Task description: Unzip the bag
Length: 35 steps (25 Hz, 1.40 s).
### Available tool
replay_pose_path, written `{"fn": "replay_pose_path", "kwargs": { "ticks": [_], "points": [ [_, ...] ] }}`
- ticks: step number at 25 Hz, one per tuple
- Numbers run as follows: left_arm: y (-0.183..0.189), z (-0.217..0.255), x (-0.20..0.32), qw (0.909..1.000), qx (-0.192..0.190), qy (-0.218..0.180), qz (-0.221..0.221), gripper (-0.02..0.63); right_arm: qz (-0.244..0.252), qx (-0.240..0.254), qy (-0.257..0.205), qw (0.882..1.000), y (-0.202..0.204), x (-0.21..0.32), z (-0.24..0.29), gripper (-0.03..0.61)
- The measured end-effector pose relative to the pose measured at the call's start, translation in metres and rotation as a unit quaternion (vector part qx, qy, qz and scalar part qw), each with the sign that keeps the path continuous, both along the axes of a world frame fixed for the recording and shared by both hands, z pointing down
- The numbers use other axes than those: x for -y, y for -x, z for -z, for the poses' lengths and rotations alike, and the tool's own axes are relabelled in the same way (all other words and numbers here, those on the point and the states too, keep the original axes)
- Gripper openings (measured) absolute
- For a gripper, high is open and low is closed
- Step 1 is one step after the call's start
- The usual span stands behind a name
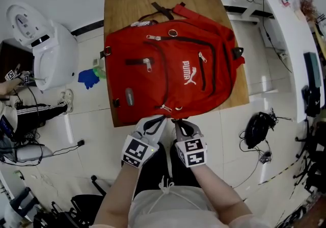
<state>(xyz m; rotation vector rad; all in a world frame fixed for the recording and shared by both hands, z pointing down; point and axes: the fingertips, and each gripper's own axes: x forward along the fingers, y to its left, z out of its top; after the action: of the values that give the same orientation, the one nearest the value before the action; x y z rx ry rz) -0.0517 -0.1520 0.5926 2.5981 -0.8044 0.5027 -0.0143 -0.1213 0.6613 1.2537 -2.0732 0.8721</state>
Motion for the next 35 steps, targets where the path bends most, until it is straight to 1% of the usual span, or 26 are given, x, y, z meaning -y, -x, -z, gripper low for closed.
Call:
{"fn": "replay_pose_path", "kwargs": {
  "ticks": [3, 8, 12, 15, 17, 21, 23, 27, 31, 35],
  "points": [
    [-0.002, 0.002, 0.0, 1.0, 0.0, 0.001, 0.001, 0.008, 0.011, 0.009, 0.002, 1.0, -0.002, -0.001, 0.002, 0.008],
    [-0.011, 0.005, 0.001, 0.9999, 0.002, -0.003, -0.01, 0.008, 0.023, 0.03, 0.015, 0.999, -0.002, -0.001, 0.003, 0.008],
    [-0.02, 0.003, 0.001, 0.9998, 0.0, 0.002, -0.02, 0.008, 0.056, 0.007, 0.01, 0.998, -0.009, -0.004, 0.009, 0.008],
    [-0.023, -0.001, 0.001, 0.9998, 0.002, 0.016, -0.016, 0.008, 0.077, -0.012, 0.009, 0.997, -0.017, -0.008, 0.011, 0.008],
    [-0.023, -0.004, 0.001, 0.9995, 0.004, 0.029, -0.011, 0.008, 0.081, -0.017, 0.016, 0.996, -0.022, -0.009, 0.011, 0.009],
    [-0.024, -0.01, 0.005, 0.999, 0.025, 0.03, -0.02, 0.008, 0.078, -0.02, 0.03, 0.996, -0.038, -0.005, 0.012, 0.009],
    [-0.024, -0.012, 0.004, 0.9989, 0.031, 0.032, -0.017, 0.008, 0.08, -0.025, 0.036, 0.996, -0.045, -0.006, 0.012, 0.009],
    [-0.022, -0.014, 0.003, 0.9982, 0.046, 0.038, -0.003, 0.008, 0.082, -0.035, 0.047, 0.995, -0.061, -0.007, 0.014, 0.009],
    [-0.019, -0.019, 0.005, 0.9971, 0.057, 0.048, 0.019, 0.008, 0.057, -0.034, 0.062, 0.996, -0.091, -0.004, 0.014, 0.011],
    [-0.018, -0.025, 0.008, 0.9953, 0.066, 0.057, 0.041, 0.008, 0.037, -0.045, 0.065, 0.996, -0.124, 0.001, 0.017, 0.011]
  ]
}}
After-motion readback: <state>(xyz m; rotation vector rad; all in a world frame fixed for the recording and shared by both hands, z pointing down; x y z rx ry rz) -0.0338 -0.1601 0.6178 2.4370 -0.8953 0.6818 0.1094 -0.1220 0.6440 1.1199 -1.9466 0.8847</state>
